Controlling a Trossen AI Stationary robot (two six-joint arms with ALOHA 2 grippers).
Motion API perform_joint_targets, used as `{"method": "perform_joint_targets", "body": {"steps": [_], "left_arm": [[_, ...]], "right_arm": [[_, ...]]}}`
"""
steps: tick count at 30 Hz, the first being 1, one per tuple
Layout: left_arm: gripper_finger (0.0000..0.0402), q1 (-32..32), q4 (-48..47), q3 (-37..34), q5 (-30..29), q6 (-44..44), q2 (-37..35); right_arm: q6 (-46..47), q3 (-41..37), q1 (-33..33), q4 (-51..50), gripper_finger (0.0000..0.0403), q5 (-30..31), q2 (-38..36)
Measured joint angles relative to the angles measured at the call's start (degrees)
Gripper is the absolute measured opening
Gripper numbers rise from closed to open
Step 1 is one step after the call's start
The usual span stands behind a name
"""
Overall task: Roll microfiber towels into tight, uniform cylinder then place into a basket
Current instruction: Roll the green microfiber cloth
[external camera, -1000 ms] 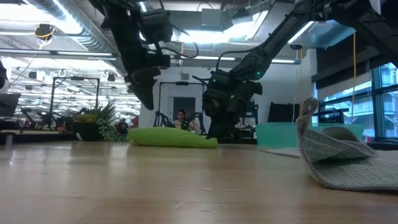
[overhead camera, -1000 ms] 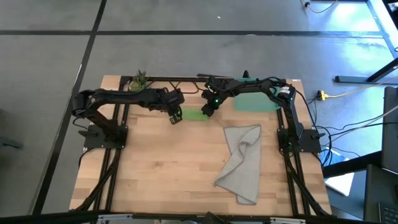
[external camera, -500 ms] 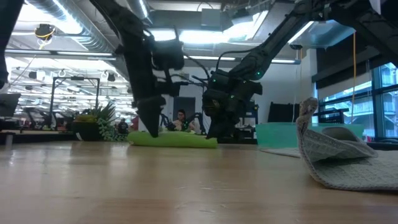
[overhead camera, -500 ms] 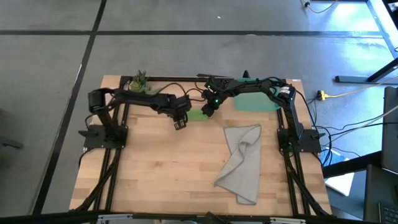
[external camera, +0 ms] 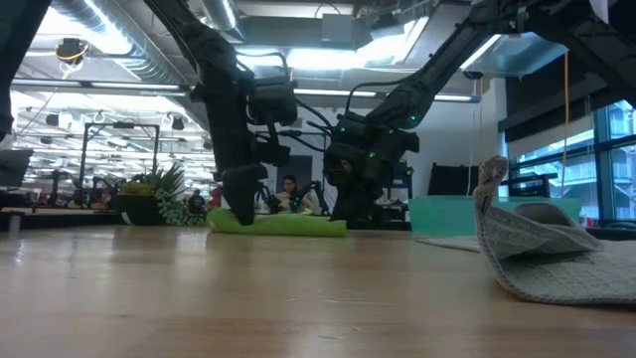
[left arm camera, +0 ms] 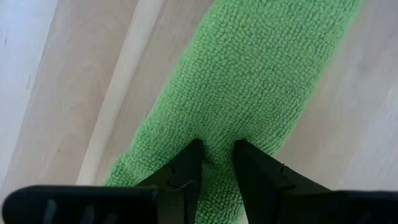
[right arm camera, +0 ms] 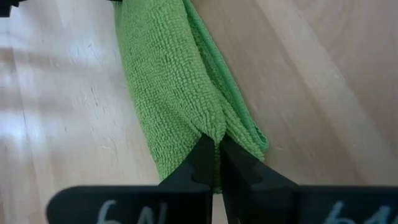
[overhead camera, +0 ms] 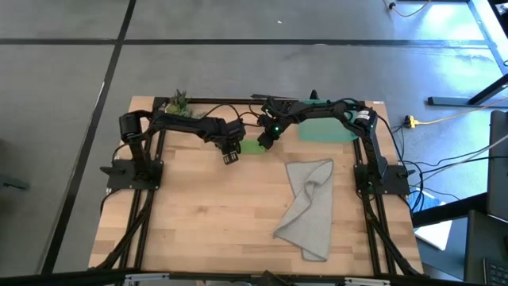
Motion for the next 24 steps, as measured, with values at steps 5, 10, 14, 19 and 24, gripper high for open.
{"method": "perform_joint_targets", "body": {"steps": [5, 10, 14, 19, 24], "left_arm": [[0.0094, 0.0, 0.0, -0.1, 0.1, 0.5, 0.0], [0.0094, 0.0, 0.1, -0.1, 0.2, 0.6, 0.0], [0.0094, 0.0, 0.1, -0.2, 0.2, 0.7, 0.0], [0.0094, 0.0, 0.1, -0.2, 0.2, 0.8, 0.0], [0.0094, 0.0, 0.1, -0.2, 0.2, 0.8, 0.0]], "right_arm": [[0.0, 0.0, 0.0, 0.0, 0.0014, -0.5, 0.0], [0.0, 0.0, 0.0, 0.3, 0.0022, -1.1, 0.1], [1.5, 0.0, 0.0, 0.4, 0.0052, -1.2, 0.1], [2.0, 0.0, 0.0, 0.6, 0.0094, -1.6, 0.1], [1.9, 0.4, -0.5, -0.5, 0.0105, -5.2, 0.0]]}}
